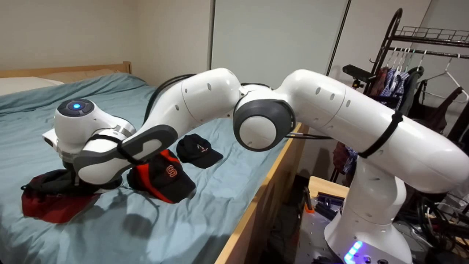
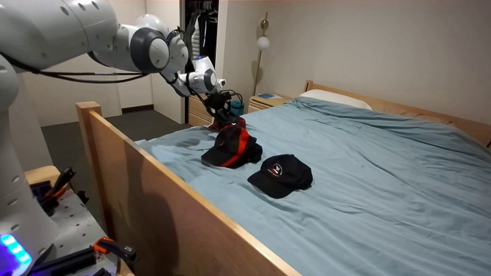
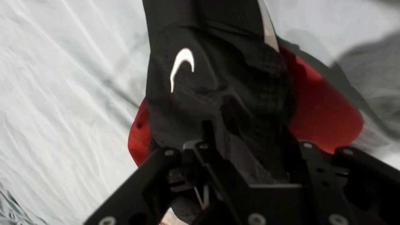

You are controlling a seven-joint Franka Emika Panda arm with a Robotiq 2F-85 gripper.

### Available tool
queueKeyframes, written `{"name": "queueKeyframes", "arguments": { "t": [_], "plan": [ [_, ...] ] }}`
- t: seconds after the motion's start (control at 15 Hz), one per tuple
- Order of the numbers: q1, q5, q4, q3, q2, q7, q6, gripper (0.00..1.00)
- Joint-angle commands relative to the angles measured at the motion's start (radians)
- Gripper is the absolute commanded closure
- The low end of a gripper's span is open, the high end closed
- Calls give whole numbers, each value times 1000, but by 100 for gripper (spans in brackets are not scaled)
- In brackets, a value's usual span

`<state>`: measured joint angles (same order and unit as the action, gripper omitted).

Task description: Put the caps with bright colors on top of each other in the middle, then put the remaining two on the sides

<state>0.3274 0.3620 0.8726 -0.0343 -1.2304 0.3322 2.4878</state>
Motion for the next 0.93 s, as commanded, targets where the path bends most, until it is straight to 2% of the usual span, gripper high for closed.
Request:
{"name": "queueKeyframes", "arguments": {
  "t": [0.0,0.13,0.4,0.73,0.87],
  "plan": [
    [-11,0,-51,-2,-25,19,5,80],
    [-17,-5,-44,0,-17,21,-1,92],
    [-3,0,30,-50,56,-78,-67,99],
    [11,-1,120,-84,182,-211,-54,93],
    [16,-31,182,-36,254,-197,-72,94]
  ]
}}
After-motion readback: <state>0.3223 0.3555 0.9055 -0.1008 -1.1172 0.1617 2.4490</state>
